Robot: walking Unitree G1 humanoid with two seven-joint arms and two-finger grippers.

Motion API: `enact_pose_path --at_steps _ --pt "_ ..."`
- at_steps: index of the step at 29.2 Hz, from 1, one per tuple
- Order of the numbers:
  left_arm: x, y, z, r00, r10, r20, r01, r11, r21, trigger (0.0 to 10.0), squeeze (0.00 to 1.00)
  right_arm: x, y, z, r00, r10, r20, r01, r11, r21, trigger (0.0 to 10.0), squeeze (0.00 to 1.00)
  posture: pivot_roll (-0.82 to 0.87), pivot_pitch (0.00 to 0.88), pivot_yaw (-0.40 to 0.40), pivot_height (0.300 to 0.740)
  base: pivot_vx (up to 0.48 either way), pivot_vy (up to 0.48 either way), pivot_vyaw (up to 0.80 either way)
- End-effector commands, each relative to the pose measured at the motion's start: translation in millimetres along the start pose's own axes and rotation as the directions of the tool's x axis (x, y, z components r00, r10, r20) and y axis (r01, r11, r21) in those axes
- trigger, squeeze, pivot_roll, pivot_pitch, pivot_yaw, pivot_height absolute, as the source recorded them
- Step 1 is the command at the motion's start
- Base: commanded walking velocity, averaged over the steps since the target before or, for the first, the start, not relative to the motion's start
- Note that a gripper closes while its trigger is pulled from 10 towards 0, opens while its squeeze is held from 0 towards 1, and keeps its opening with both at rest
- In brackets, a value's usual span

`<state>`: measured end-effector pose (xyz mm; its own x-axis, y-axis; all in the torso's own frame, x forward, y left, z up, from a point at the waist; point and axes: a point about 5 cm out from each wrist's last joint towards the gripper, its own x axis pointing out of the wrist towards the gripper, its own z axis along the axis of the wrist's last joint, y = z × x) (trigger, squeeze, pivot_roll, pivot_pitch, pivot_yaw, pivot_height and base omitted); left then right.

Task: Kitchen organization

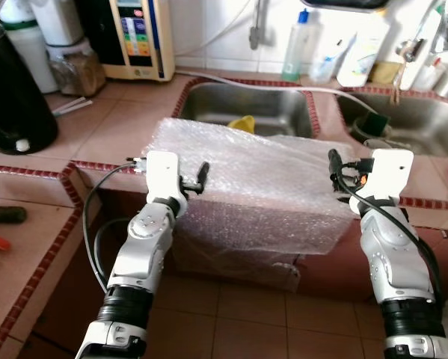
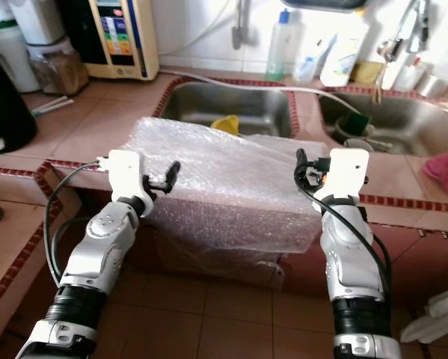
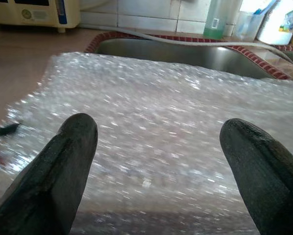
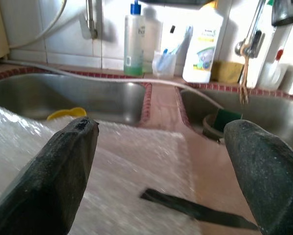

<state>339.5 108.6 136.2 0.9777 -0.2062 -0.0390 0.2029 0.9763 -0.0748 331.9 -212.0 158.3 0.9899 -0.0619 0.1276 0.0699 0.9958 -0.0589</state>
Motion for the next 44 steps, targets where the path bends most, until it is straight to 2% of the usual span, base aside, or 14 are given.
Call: enact_pose_path --at_steps 1,13,44 --pt "0.5 -6.5 1.6 1.0 -0.02 0.007 0.02 1.0 -0.006 10.0 0.0 1.0 -1.9 3.0 1.0 0.001 0.008 -0.001 1.0 -0.01 10.0 0.0 -0.06 0.0 0.017 0.74 0.0 -0.326 0.0" --pt "0.2 -11.7 -2.0 0.999 -0.036 -0.004 0.036 0.999 -0.009 10.0 0.0 2.2 -0.9 4.8 1.0 0.006 0.015 -0.005 1.0 -0.013 10.0 0.0 -0.06 0.0 0.021 0.74 0.0 -0.325 0.0" --pt "1.7 -10.8 -5.0 0.999 -0.038 -0.025 0.038 0.999 -0.013 10.0 0.0 1.0 -4.5 -0.3 1.0 -0.007 0.0 0.007 1.0 -0.018 10.0 0.0 -0.07 0.0 0.023 0.74 0.0 -0.31 0.0"
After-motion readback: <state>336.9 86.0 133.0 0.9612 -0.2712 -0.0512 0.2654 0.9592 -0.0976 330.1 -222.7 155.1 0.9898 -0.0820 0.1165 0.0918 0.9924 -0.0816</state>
